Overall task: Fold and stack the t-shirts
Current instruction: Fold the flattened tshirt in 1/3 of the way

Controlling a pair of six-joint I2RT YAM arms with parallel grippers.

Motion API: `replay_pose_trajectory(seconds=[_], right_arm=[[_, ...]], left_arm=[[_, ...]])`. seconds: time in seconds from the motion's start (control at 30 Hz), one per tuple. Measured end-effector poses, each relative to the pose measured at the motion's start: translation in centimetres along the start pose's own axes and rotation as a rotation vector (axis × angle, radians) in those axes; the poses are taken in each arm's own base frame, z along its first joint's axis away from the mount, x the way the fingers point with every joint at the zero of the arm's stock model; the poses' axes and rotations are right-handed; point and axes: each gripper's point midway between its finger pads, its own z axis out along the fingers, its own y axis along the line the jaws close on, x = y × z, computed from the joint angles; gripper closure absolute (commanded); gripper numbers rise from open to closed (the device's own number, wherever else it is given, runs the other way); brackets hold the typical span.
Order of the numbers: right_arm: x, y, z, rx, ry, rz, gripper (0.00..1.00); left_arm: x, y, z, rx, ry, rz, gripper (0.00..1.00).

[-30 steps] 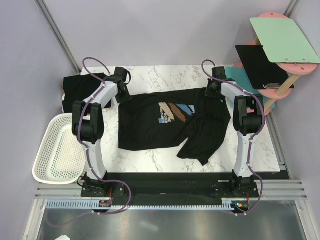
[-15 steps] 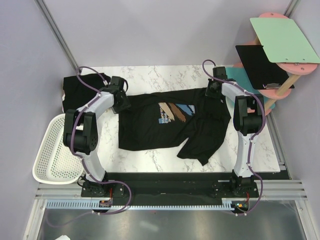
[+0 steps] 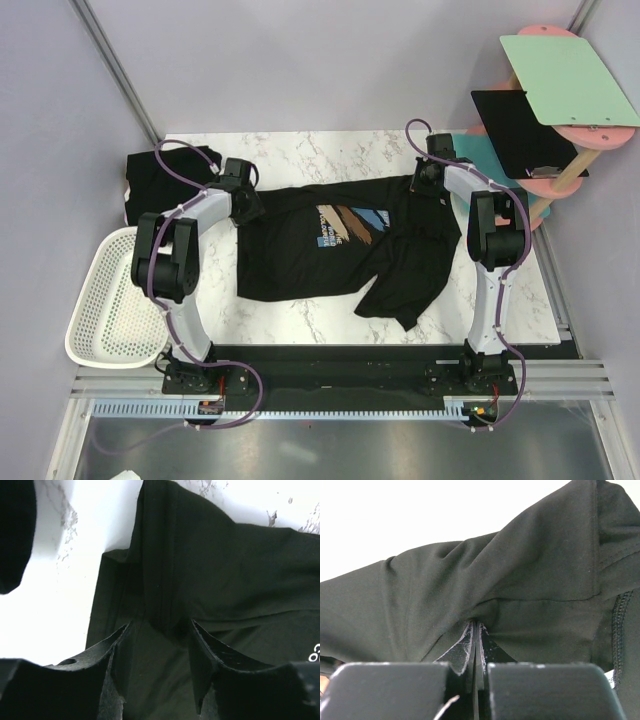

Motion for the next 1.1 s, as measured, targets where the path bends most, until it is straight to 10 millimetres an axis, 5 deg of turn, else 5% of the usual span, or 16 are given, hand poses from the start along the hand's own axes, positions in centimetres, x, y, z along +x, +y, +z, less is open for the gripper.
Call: replay_pose_trajectory(seconds=[0.13, 0.23, 0.27, 0.6, 0.93, 1.1], right_arm=[[0.0, 0.2, 0.0, -0.010, 0.001, 0.000, 1.00], [0.1, 0.3, 0.0, -0.016, 0.003, 0.000, 0.99], [0.1, 0.3, 0.1, -0.017, 0.003, 0.000, 0.99], [0.1, 0.4, 0.1, -0.023, 0.003, 0.000, 1.00], [0.1, 0.4, 0.1, -0.025, 0.003, 0.000, 0.99], [0.1, 0.5, 0.1, -0.028, 0.002, -0.001, 1.00]], left_arm=[[-0.1, -0.3, 0.7, 0.007, -0.002, -0.005, 0.59], [-0.2, -0.5, 0.9, 0.012, -0.006, -0.014, 0.95], [-0.3, -0.6, 0.9, 0.014, -0.009, -0.018, 0.98], [-1.4, -0.6, 0.4, -0.002, -0.034, -0.025, 0.98], [-9.9, -3.6, -4.2, 0.002, -0.175, 0.063, 0.97], [-9.6, -2.6, -4.5, -0.048, -0.141, 0.117, 0.95]])
